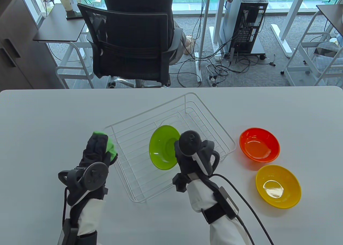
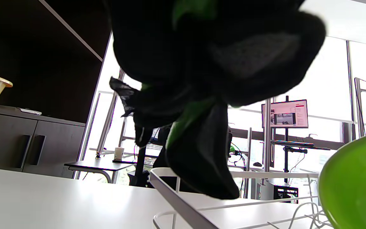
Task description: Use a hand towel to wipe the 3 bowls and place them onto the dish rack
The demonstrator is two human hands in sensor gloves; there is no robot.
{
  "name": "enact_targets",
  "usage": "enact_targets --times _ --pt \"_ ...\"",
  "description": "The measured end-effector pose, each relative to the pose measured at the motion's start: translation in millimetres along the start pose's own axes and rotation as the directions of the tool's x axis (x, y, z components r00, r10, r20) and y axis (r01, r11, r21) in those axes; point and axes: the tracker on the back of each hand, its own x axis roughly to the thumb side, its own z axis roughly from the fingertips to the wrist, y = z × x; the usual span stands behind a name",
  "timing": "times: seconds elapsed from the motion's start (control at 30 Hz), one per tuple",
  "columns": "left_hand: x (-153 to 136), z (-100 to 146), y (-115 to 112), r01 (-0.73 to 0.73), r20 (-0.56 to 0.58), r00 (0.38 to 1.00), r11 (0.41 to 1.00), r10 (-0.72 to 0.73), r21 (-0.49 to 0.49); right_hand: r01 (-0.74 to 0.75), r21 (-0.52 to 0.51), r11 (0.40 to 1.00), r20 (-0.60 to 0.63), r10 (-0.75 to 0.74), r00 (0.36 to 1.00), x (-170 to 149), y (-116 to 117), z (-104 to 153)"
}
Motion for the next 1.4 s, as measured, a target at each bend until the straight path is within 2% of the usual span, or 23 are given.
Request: enact_targets --times 0.13,0.37,0.8,0.9,1.13,1.4 --pt "1 0 -1 -0.003 0.005 1.000 1.000 0.003 -0.002 0.001 0.080 0.997 -0.046 0.003 0.999 9 18 -11" --pt "3 0 -1 -0.013 0.013 1.000 1.000 0.013 -0.010 -0.014 0.153 0.988 -0.077 0.026 0.997 21 41 -16" --pt "4 1 -3 -0.025 0.022 0.999 0.999 0.026 -0.031 0.034 0.297 0.954 -0.168 0.018 0.986 23 54 -27" --pt "4 1 -4 -0.029 0.022 0.999 0.999 0.029 -0.034 0.012 0.345 0.938 -0.193 0.059 0.979 22 58 -29" --pt "7 1 -6 -0.024 0.037 0.999 0.999 0.026 -0.047 -0.143 0.431 0.891 -0.195 0.246 0.949 25 71 -32" --pt "8 1 -7 -0.024 0.042 0.999 0.998 0.027 -0.054 -0.194 0.478 0.857 -0.201 0.321 0.925 24 77 -34"
